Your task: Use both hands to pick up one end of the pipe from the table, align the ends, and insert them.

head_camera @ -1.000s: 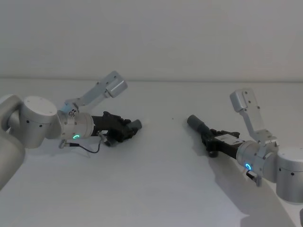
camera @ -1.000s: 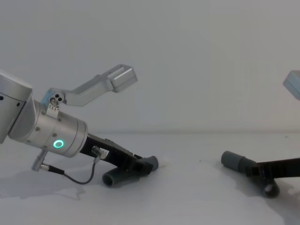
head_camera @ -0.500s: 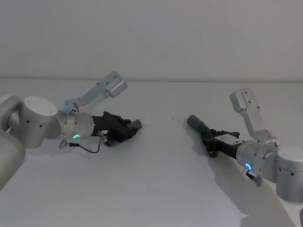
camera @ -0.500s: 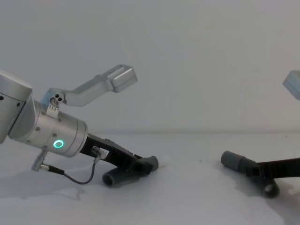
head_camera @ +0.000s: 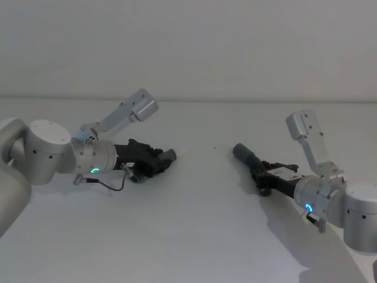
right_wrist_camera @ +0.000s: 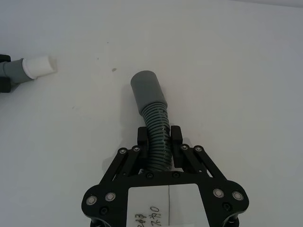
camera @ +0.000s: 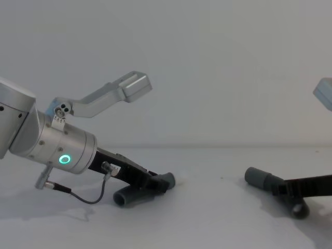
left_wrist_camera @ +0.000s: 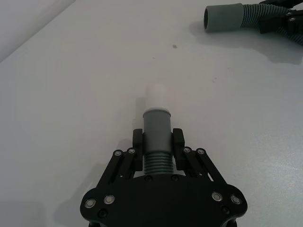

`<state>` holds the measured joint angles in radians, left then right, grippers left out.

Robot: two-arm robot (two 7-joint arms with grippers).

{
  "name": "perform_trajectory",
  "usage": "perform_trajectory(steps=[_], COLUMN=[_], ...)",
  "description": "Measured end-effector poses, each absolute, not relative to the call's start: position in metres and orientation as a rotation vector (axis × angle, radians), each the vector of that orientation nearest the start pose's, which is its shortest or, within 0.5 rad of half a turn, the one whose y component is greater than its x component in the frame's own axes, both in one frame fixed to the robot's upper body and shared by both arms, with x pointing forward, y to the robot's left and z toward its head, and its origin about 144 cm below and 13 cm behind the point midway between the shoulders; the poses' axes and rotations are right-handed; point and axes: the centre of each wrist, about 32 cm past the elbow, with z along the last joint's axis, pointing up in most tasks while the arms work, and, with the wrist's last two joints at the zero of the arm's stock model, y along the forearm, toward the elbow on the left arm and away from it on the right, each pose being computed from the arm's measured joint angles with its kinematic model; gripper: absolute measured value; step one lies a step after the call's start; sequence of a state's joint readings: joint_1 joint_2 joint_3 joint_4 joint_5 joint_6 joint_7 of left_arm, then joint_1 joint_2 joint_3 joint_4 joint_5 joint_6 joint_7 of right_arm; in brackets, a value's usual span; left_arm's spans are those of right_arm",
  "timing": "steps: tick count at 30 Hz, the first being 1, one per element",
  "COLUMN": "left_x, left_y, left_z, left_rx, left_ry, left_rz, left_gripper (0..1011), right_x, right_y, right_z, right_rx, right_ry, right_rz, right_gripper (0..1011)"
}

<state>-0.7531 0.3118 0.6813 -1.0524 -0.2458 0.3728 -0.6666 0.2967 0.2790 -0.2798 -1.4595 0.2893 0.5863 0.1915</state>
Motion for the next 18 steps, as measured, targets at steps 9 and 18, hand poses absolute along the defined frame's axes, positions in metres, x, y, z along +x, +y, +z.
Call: perform_trajectory(steps=[9, 18], left_x=[0.6247, 0.6247], left_y=[0.1996, 0.1996], left_z=[1.2316, 1.2316], left_rx=[0.551, 0.551], left_ry=[0.061, 0.061], left_rz=[0.587, 0.587], left_gripper=[353, 353], right_x=[0.5304, 0.5304], right_y=[-0.2334, -0.2334], right_z=[1.1959, 1.1959], right_rx=[-0.405, -0.405], right_ry=[0.313, 0.313], right_rz=[-1.137, -1.137], right_gripper=[274, 274])
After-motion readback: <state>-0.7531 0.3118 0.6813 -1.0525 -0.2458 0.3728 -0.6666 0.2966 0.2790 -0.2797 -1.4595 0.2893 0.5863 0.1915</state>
